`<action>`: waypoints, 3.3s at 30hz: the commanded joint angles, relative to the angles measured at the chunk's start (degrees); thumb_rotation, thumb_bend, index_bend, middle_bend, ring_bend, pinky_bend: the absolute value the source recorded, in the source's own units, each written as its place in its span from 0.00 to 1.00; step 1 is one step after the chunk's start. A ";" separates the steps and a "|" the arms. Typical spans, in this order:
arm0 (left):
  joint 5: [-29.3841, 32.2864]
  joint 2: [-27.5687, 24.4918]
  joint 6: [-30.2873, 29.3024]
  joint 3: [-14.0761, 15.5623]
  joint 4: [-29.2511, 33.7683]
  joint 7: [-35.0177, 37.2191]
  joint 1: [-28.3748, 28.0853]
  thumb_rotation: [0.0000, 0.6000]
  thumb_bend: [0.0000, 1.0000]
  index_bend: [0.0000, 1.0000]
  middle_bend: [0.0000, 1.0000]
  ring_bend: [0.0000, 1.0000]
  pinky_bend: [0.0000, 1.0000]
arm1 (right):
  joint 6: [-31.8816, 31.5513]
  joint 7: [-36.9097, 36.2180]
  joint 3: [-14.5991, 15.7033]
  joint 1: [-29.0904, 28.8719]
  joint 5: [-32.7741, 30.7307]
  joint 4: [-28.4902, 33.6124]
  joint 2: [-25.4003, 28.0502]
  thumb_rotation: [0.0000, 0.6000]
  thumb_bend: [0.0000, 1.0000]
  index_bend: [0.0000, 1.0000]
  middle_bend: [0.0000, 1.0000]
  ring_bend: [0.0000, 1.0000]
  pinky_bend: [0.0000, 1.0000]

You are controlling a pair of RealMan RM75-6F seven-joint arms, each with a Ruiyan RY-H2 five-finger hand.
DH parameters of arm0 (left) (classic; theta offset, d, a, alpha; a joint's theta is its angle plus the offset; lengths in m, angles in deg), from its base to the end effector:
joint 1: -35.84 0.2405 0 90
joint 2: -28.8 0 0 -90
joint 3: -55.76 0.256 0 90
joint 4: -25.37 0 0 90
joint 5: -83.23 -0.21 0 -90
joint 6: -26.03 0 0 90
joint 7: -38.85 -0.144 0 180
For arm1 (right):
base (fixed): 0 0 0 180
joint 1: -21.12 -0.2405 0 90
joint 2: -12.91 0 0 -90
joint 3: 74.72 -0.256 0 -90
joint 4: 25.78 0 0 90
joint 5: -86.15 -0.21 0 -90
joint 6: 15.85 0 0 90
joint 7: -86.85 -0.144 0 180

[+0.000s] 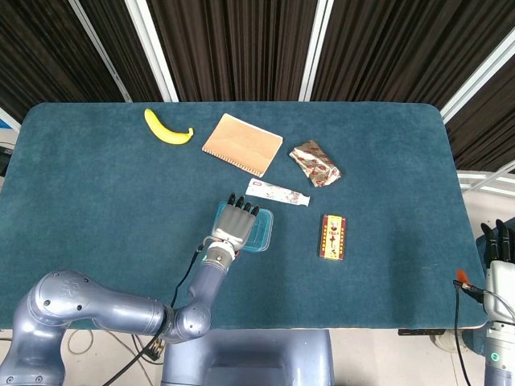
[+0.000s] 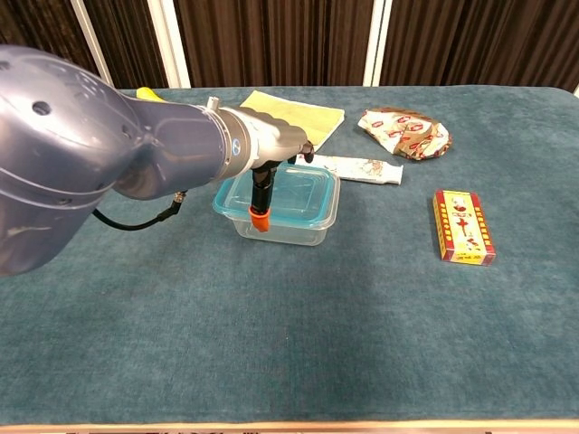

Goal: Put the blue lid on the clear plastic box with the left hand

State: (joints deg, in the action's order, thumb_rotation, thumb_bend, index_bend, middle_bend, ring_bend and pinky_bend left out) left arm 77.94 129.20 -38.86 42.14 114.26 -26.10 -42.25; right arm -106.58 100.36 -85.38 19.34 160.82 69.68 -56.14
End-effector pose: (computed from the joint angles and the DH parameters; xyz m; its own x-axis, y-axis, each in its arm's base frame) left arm 0.0035 0.3462 -0.0840 0.7450 0.3545 0.5651 0.6671 -0.3990 -0.6291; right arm -0.3153 -0.1854 0.1690 0.4727 0.1489 0.8685 -0.8669 0.2552 0.4281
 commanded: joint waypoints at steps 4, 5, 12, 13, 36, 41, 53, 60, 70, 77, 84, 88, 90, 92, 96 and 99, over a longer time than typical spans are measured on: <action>-0.34 0.18 -0.10 -0.33 -0.16 -0.10 0.08 1.00 0.17 0.10 0.18 0.00 0.00 | 0.03 0.00 -0.03 0.00 -0.07 0.02 0.02 1.00 0.30 0.11 0.03 0.00 0.00; -0.32 0.22 -0.12 -0.39 -0.16 -0.17 0.08 1.00 0.17 0.10 0.18 0.00 0.00 | 0.04 0.01 -0.03 -0.01 -0.07 0.02 0.03 1.00 0.30 0.11 0.03 0.00 0.00; 0.00 0.44 -0.09 -0.79 -0.24 -0.66 0.05 1.00 0.17 0.10 0.18 0.00 0.00 | 0.07 -0.02 -0.04 0.00 -0.12 0.05 0.06 1.00 0.30 0.11 0.03 0.00 0.00; -0.01 0.49 -0.12 -0.79 -0.26 -0.76 0.04 1.00 0.17 0.10 0.18 0.00 0.00 | 0.10 -0.01 -0.04 0.00 -0.16 0.07 0.06 1.00 0.30 0.11 0.03 0.00 0.00; -0.13 1.22 0.04 -1.40 -1.00 -1.64 0.26 1.00 0.15 0.09 0.14 0.00 0.00 | -0.08 0.16 -0.14 0.02 -0.24 0.06 0.00 1.00 0.30 0.11 0.03 0.00 0.00; -0.19 1.22 0.01 -1.23 -0.92 -1.86 0.39 1.00 0.15 0.08 0.13 0.00 0.00 | -0.10 0.21 -0.16 0.03 -0.29 0.10 -0.03 1.00 0.30 0.11 0.03 0.00 0.00; 0.43 1.23 -0.03 -1.39 -0.91 -2.53 0.34 1.00 0.13 0.08 0.09 0.00 0.00 | -0.26 0.35 -0.21 0.03 -0.25 0.05 -0.10 1.00 0.30 0.11 0.03 0.00 0.00; 0.47 1.06 0.23 -1.48 -0.76 -2.80 0.31 1.00 0.13 0.07 0.07 0.00 0.00 | -0.35 0.47 -0.23 0.05 -0.26 0.03 -0.16 1.00 0.30 0.11 0.03 0.00 0.00; -0.17 0.85 -0.98 -1.10 0.15 -3.55 0.14 1.00 0.13 0.07 0.06 0.00 0.00 | -0.18 0.69 -0.16 0.01 -0.35 0.09 -0.15 1.00 0.30 0.11 0.03 0.00 0.00; -0.60 -0.02 -3.29 -1.22 2.35 -4.60 -0.06 1.00 0.13 0.06 0.04 0.00 0.00 | -0.34 0.98 -0.27 -0.01 -0.43 -0.01 -0.26 1.00 0.30 0.11 0.03 0.00 0.00; -0.55 -2.52 -6.14 -1.41 7.41 -5.81 0.26 1.00 0.13 0.06 0.04 0.00 0.00 | -0.09 1.03 -0.21 0.01 -0.66 0.10 -0.15 1.00 0.30 0.11 0.03 0.00 0.00; -0.99 -5.42 -7.61 -1.76 12.06 -6.24 0.58 1.00 0.14 0.08 0.08 0.00 0.00 | -0.15 1.02 -0.25 0.01 -0.68 0.00 -0.19 1.00 0.30 0.11 0.03 0.00 0.00; -2.64 -6.90 -7.73 -2.10 13.86 -4.78 1.30 1.00 0.19 0.14 0.12 0.00 0.00 | -0.22 0.99 -0.29 0.03 -0.71 0.01 -0.23 1.00 0.30 0.11 0.03 0.00 0.00; -5.17 -7.98 -6.42 -2.58 14.43 -1.82 2.47 1.00 0.26 0.25 0.22 0.00 0.00 | -0.26 0.95 -0.31 0.05 -0.74 0.00 -0.26 1.00 0.30 0.11 0.03 0.00 0.00; -12.81 -9.69 -1.30 -3.76 13.09 7.75 5.92 1.00 0.36 0.44 0.39 0.02 0.00 | -0.34 0.90 -0.35 0.09 -0.77 0.05 -0.28 1.00 0.30 0.11 0.03 0.00 0.00; -18.73 -10.36 1.42 -2.43 10.86 11.94 7.57 1.00 0.39 0.51 0.44 0.04 0.00 | -0.37 0.85 -0.36 0.12 -0.82 0.07 -0.30 1.00 0.30 0.11 0.03 0.00 0.00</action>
State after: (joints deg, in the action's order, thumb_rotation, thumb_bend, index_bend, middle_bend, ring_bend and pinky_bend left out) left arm 65.14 120.27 -41.05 39.29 127.07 -19.37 -37.25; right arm -106.95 101.22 -85.74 19.46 160.00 69.75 -56.44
